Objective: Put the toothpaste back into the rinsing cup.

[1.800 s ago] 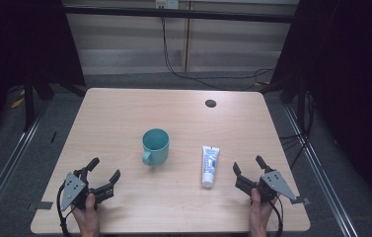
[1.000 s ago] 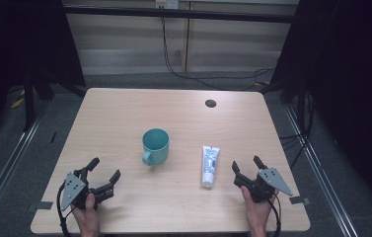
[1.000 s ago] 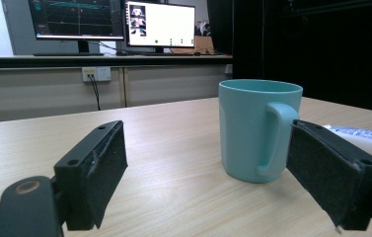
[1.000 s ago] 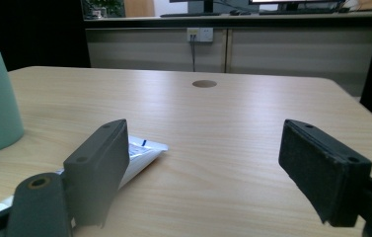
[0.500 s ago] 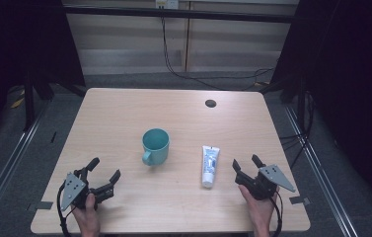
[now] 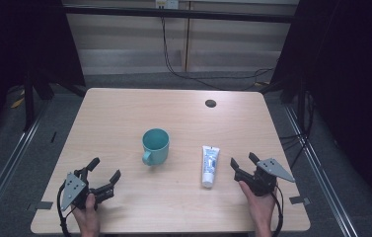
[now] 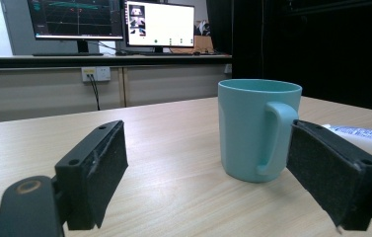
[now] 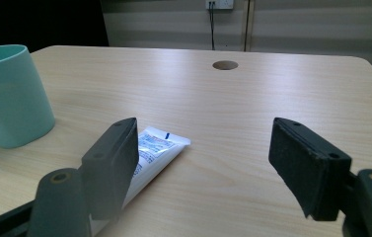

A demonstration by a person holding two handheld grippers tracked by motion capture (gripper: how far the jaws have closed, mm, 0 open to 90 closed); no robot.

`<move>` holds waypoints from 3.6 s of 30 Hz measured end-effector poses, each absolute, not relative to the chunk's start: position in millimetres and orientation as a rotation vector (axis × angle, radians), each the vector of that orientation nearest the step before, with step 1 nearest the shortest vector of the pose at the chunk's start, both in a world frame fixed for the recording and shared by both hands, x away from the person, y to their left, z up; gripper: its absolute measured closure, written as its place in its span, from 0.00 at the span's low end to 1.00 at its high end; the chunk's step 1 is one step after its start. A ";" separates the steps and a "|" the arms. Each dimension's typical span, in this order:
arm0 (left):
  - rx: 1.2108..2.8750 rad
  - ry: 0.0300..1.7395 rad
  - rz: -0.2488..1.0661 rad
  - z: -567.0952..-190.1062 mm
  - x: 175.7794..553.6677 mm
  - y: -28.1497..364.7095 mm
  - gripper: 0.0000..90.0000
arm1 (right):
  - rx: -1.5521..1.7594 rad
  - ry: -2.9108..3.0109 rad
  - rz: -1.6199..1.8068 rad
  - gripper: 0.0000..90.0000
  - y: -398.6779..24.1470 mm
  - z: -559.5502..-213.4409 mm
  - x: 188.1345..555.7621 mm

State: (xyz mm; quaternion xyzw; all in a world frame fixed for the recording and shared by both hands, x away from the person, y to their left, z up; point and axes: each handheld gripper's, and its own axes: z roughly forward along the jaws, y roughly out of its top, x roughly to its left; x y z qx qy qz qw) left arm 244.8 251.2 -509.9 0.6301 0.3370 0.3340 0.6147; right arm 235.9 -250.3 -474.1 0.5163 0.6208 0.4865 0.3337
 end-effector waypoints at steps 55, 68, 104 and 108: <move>1.442 0.785 0.764 -510.2 244.5 250.5 0.17 | 1.814 2.214 0.827 0.43 -208.5 -442.4 323.9; 1.445 0.781 0.767 -510.1 244.7 250.8 0.17 | 1.947 2.284 0.735 0.43 -200.9 -441.7 344.9; 1.442 0.784 0.762 -510.2 244.5 250.5 0.17 | 2.028 2.351 0.534 0.48 -175.7 -457.5 372.1; 1.443 0.778 0.759 -510.1 245.0 251.1 0.17 | 2.053 2.345 0.539 0.47 -177.4 -458.2 373.1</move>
